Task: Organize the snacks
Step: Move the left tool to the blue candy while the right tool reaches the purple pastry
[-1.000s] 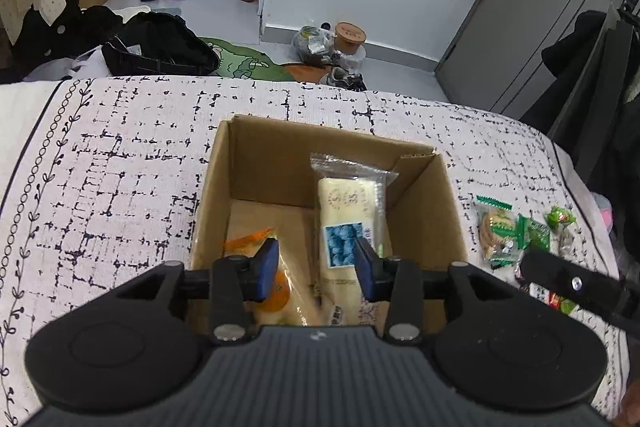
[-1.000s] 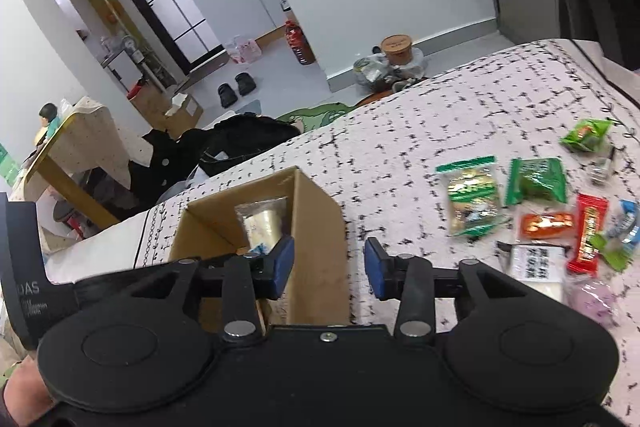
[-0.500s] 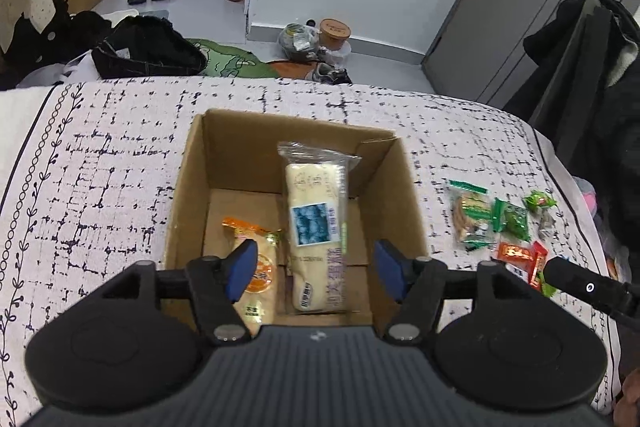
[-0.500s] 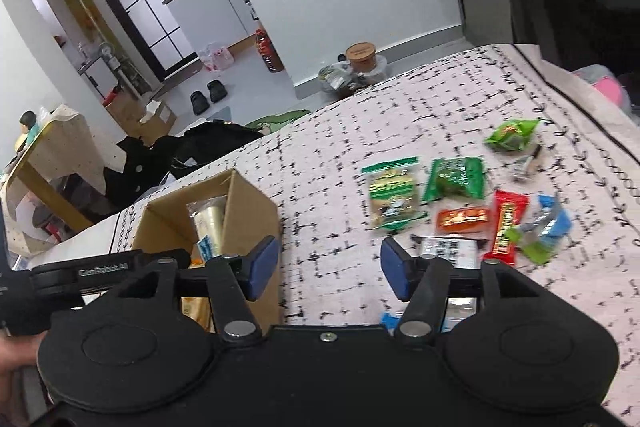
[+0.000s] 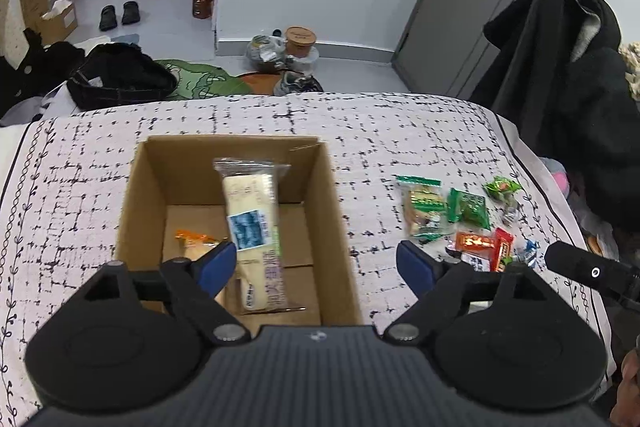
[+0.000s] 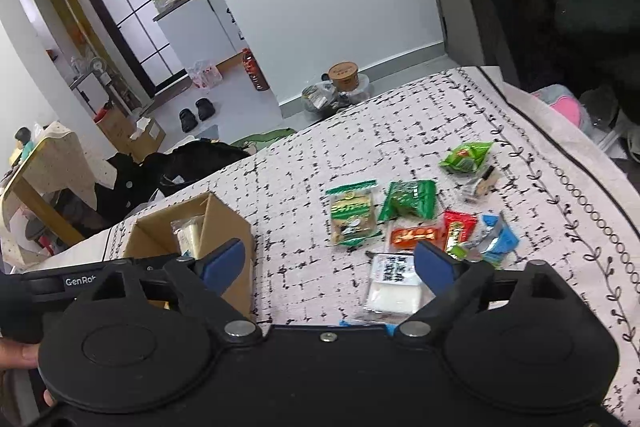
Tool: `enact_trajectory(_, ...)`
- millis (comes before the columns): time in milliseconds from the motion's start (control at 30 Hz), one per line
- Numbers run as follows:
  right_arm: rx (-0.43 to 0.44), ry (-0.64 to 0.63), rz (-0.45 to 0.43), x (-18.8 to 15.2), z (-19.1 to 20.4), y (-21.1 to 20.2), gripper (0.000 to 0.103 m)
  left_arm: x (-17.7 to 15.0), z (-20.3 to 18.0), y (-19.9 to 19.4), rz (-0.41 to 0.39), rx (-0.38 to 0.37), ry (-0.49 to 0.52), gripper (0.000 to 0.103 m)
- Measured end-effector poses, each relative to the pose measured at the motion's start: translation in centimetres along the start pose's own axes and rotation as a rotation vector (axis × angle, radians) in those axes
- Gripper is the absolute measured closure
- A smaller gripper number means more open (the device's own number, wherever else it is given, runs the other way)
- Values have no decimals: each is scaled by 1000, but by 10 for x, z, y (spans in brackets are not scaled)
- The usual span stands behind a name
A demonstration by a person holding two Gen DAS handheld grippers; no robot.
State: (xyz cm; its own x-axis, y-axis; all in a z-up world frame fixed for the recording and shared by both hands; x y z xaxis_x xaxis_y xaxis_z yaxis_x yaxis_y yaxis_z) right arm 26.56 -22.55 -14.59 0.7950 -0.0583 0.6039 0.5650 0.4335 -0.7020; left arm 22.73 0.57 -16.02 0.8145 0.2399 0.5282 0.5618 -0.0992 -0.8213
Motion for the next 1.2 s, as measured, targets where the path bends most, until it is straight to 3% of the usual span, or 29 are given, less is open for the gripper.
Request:
enact_trajectory(467,-63,55,-16,0,-43,-12,0,2,-49,6,-3,-45,96,0)
enact_trajectory(967,-99,107,21,-14,-88,-12,0,-19,-100,27,83,-116,166,0)
enact_trajectory(1200,-98,126,61,-26,-102,-3,11,-33,-114,46,130,-119,182,2)
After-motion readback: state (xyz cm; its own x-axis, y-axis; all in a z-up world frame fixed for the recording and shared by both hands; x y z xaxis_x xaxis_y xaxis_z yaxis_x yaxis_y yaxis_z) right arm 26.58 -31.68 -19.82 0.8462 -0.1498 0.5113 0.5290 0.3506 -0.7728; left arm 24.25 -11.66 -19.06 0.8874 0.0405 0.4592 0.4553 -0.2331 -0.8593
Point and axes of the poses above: each gripper's, at about its wrist camera, not at the fingertips, and y roughly the way its jaws point, z to its left, x to its top, the point moved 10 cm from there along y, roughly the way its jaws point, and after that the axes turned 5 degrees about z, right-handed, at the moved point
